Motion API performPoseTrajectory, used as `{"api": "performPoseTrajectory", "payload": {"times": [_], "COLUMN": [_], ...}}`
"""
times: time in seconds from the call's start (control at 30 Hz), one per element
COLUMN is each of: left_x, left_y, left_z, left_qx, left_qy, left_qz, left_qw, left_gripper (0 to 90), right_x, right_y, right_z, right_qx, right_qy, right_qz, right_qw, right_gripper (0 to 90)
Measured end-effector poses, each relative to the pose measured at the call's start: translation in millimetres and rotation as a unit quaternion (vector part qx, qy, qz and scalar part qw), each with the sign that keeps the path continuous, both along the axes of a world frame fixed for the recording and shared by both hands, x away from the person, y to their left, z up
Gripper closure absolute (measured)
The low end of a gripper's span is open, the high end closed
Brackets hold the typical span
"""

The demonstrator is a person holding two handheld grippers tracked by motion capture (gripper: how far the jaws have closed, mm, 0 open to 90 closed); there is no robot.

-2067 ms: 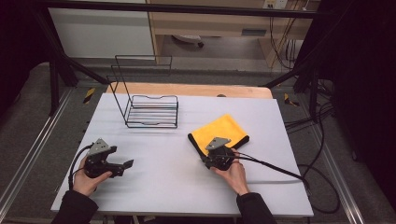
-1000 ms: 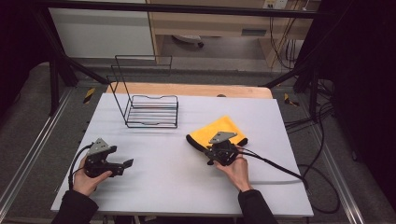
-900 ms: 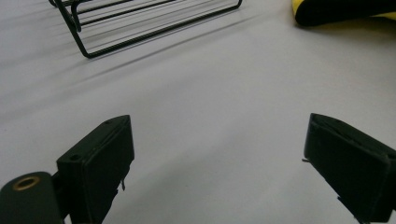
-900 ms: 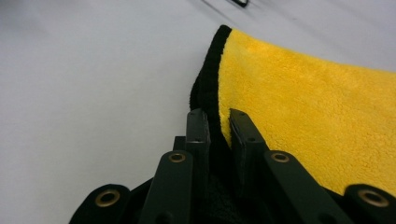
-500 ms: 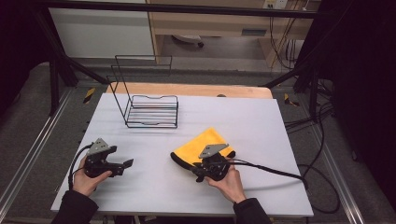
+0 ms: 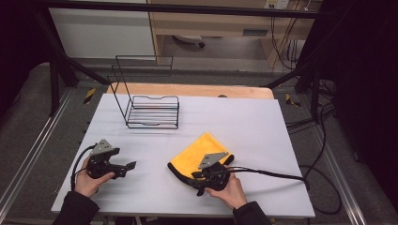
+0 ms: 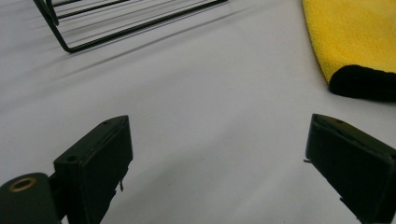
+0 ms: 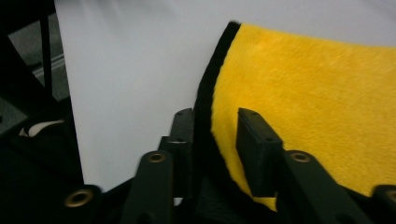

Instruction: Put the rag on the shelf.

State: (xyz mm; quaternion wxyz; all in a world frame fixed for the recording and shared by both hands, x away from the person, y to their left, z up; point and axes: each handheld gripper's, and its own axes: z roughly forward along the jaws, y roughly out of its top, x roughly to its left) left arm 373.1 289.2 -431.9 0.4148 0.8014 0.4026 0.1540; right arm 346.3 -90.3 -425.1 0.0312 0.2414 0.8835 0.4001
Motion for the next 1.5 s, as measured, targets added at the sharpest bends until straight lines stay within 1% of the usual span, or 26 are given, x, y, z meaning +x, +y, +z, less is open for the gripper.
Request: {"api": "performPoseTrajectory", "payload": {"times": [0.03,0.07,0.1,0.17,0.2,0.23,0.27,0.3,0.37,0.4,0.5,0.57,0.6,0.67,0.7,0.83,0.93,0.97,1.07,1.2,1.27,1.37,1.43,1.5], "left_x": [-0.1,-0.2,-0.2,-0.6,-0.7,-0.7,-0.4,0.2,1.4,2.1,4.9,8.2,10.2,13.8,15.9,24.9,27.8,27.8,27.1,28.0,27.6,26.9,26.4,26.4], "left_y": [-1.5,-3.3,-5.3,-10.7,-13.9,-17.4,-20.8,-24.2,-31.3,-35.1,-46.8,-56.3,-61.9,-75.1,-81.8,-106.4,-118.8,-122.1,-127.2,-131.9,-134.0,-137.2,-139.4,-140.4], "left_z": [0.8,1.9,2.9,5.4,6.8,8.2,9.4,10.6,13.0,14.0,17.6,19.6,20.2,20.1,19.6,13.3,7.1,5.3,0.8,-4.2,-5.7,-8.4,-10.2,-10.6], "left_qx": [0.001,0.000,-0.002,-0.003,-0.001,0.001,0.000,0.000,0.005,0.007,0.011,0.008,0.007,0.011,0.015,0.023,0.022,0.026,0.038,0.039,0.035,0.043,0.042,0.040], "left_qy": [0.001,0.003,0.003,0.005,0.005,0.004,0.004,0.006,0.005,0.005,0.005,0.009,0.011,0.013,0.016,0.030,0.041,0.046,0.051,0.061,0.065,0.073,0.074,0.081], "left_qz": [-0.002,-0.004,-0.005,-0.011,-0.013,-0.015,-0.018,-0.020,-0.026,-0.030,-0.034,-0.036,-0.041,-0.047,-0.050,-0.057,-0.069,-0.073,-0.087,-0.095,-0.097,-0.102,-0.103,-0.106], "left_qw": [1.0000,1.0000,1.0000,0.9999,0.9999,0.9999,0.9998,0.9998,0.9996,0.9995,0.9994,0.9993,0.9991,0.9988,0.9985,0.9977,0.9966,0.9959,0.9942,0.9928,0.9925,0.9912,0.9911,0.9903], "left_gripper": [6.8,6.5,6.2,6.1,5.9,5.6,5.6,5.6,5.7,6.3,9.1,12.9,15.4,19.1,20.8,27.5,34.2,36.1,40.7,47.1,50.8,55.6,58.0,61.9], "right_x": [0.5,1.0,1.9,4.5,6.6,9.6,12.5,15.9,22.3,25.6,34.2,40.0,42.3,45.9,47.0,52.0,54.4,55.2,56.9,57.6,56.6,55.9,56.8,57.4], "right_y": [-2.6,-6.4,-10.9,-22.7,-29.4,-37.3,-45.2,-53.0,-67.5,-73.8,-90.2,-98.1,-101.2,-106.5,-108.1,-108.7,-106.8,-107.0,-107.8,-107.4,-106.0,-105.4,-105.6,-105.6], "right_z": [2.9,6.3,9.5,15.2,17.1,18.4,19.1,19.1,17.8,16.4,11.2,6.5,4.2,-0.7,-2.8,-10.6,-15.1,-16.6,-21.8,-24.7,-25.8,-26.0,-25.8,-25.6], "right_qx": [0.007,0.013,0.019,0.028,0.033,0.037,0.041,0.043,0.043,0.041,0.030,0.020,0.015,0.012,0.013,0.004,-0.003,-0.007,-0.003,0.001,0.006,0.008,0.009,0.009], "right_qy": [-0.007,-0.010,-0.016,-0.030,-0.033,-0.037,-0.037,-0.038,-0.041,-0.042,-0.045,-0.040,-0.036,-0.035,-0.029,-0.018,-0.010,-0.006,0.013,0.023,0.030,0.032,0.037,0.040], "right_qz": [-0.005,-0.010,-0.017,-0.038,-0.055,-0.070,-0.088,-0.106,-0.140,-0.159,-0.197,-0.220,-0.235,-0.250,-0.256,-0.260,-0.261,-0.260,-0.262,-0.267,-0.270,-0.273,-0.273,-0.273], "right_qw": [0.9999,0.9998,0.9995,0.9984,0.9974,0.9962,0.9946,0.9927,0.9885,0.9856,0.9790,0.9746,0.9713,0.9676,0.9661,0.9655,0.9652,0.9655,0.9649,0.9634,0.9623,0.9615,0.9613,0.9613], "right_gripper": [61.0,59.5,55.7,50.6,46.6,44.5,42.5,38.4,34.4,31.4,30.0,29.5,29.5,32.9,34.3,40.5,47.0,49.0,53.8,56.8,61.8,62.5,62.7,63.4]}}
